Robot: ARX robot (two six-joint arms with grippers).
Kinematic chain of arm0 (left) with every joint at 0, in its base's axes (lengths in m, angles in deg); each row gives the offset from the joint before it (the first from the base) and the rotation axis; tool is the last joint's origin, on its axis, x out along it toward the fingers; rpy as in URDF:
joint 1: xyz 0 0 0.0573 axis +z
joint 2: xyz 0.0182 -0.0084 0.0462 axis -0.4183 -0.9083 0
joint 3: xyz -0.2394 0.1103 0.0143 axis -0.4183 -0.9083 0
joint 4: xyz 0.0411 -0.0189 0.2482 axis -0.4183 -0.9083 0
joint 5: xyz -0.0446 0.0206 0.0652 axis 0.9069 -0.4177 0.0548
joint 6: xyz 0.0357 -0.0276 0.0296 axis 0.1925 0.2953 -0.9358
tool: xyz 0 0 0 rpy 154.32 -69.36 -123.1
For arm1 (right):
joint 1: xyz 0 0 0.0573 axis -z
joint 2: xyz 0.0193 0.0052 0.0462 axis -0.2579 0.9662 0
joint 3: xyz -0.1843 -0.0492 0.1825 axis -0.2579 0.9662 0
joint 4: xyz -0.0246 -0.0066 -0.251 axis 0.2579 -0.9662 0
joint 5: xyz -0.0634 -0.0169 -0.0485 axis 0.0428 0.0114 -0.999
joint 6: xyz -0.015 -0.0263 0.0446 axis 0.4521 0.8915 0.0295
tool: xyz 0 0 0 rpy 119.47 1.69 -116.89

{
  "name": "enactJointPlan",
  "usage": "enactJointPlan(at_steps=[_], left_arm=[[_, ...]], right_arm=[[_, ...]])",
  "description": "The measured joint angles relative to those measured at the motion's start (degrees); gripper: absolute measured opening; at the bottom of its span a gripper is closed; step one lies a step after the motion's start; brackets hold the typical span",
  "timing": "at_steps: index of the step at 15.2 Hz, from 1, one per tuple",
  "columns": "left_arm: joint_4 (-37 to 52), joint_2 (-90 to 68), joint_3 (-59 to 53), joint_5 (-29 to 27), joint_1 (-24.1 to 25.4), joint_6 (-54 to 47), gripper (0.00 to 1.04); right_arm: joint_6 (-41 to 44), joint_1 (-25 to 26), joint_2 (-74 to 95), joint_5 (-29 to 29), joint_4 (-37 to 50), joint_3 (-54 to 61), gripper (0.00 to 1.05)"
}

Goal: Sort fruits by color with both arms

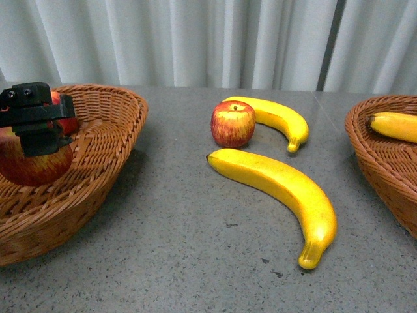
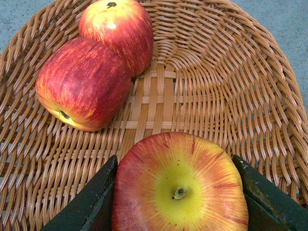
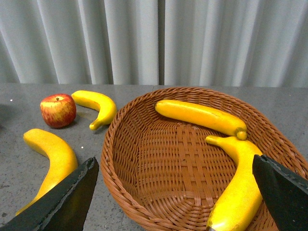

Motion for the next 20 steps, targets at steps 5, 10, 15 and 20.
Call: enactJointPlan(at_steps=[5, 10, 15, 20], left_arm=[[1.0, 4.7, 6.3, 0.7, -5.7, -3.8, 0.98], [-0.5, -14.3, 22.2, 17.0, -7.7, -18.9, 0.98], [-4.2, -28.4, 38.7, 24.5, -10.2, -25.0, 0.98], [-9.0, -40.5, 50.8, 27.3, -10.6, -27.5, 0.98]], right_arm=[[0.0, 0.0, 0.0, 0.0, 0.0, 0.0, 0.98], [0.0, 0.0, 0.0, 0.0, 0.0, 0.0, 0.98], [0.0, 0.0, 0.0, 0.0, 0.0, 0.0, 0.98], [0.0, 0.0, 0.0, 0.0, 0.0, 0.0, 0.98]])
